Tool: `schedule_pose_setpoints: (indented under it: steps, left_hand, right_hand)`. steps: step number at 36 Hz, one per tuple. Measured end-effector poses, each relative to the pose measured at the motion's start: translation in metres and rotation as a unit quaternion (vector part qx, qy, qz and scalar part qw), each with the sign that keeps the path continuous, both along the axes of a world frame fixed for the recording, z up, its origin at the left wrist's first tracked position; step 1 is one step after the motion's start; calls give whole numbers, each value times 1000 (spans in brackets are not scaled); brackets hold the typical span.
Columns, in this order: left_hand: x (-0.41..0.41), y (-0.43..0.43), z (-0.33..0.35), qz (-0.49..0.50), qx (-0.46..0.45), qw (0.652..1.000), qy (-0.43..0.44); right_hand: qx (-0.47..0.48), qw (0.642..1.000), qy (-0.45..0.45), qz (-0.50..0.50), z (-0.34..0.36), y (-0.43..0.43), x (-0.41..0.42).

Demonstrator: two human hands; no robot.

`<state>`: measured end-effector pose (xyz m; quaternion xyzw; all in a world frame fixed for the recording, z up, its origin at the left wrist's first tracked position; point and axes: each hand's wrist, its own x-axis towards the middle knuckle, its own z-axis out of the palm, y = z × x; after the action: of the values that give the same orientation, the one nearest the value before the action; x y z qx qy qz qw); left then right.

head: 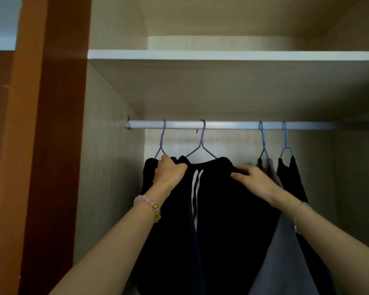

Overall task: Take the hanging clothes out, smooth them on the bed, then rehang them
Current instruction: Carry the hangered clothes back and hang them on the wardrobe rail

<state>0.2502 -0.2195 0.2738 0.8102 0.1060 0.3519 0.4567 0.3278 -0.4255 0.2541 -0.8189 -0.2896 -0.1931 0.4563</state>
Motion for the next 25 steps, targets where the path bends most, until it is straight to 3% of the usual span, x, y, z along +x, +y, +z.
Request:
schedule_pose_setpoints:
  steps: [7, 18, 25]
  left_hand:
    - [3, 20, -3, -36, -72, 996, -44]
    - [-11, 34, -4, -84, -144, 984, -67]
    - [-17, 45, -3, -82, -160, 982, -62]
  right_hand:
    - [69, 982, 148, 92, 13, 13, -3]
    - [191, 954, 192, 130, 17, 21, 2]
    - [196, 963, 166, 84, 18, 23, -2]
